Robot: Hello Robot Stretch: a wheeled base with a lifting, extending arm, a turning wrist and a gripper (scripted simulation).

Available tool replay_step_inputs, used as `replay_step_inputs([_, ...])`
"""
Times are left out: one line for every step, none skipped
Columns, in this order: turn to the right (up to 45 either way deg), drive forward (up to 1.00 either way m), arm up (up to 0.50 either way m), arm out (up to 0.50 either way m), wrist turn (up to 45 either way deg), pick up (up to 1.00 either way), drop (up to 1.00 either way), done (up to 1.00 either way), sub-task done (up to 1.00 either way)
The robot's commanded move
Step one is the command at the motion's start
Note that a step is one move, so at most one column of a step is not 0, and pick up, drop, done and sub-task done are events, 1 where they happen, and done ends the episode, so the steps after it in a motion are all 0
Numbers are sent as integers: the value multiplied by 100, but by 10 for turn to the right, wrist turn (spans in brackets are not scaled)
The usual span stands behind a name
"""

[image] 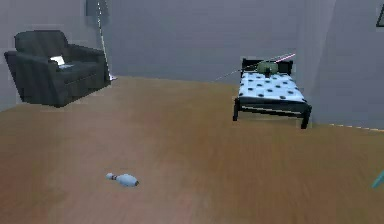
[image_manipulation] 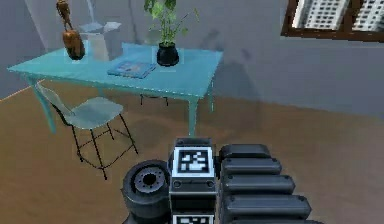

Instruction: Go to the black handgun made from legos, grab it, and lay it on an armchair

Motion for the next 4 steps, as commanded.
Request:
replay_step_inputs([-180,0,0,0,0,0,0,0,0])
replay_step_inputs([0,80,0,0,0,0,0,0,0])
replay_step_inputs([-450,0,0,0,0,0,0,0,0])
replay_step_inputs([-60,0,0,0,0,0,0,0,0])
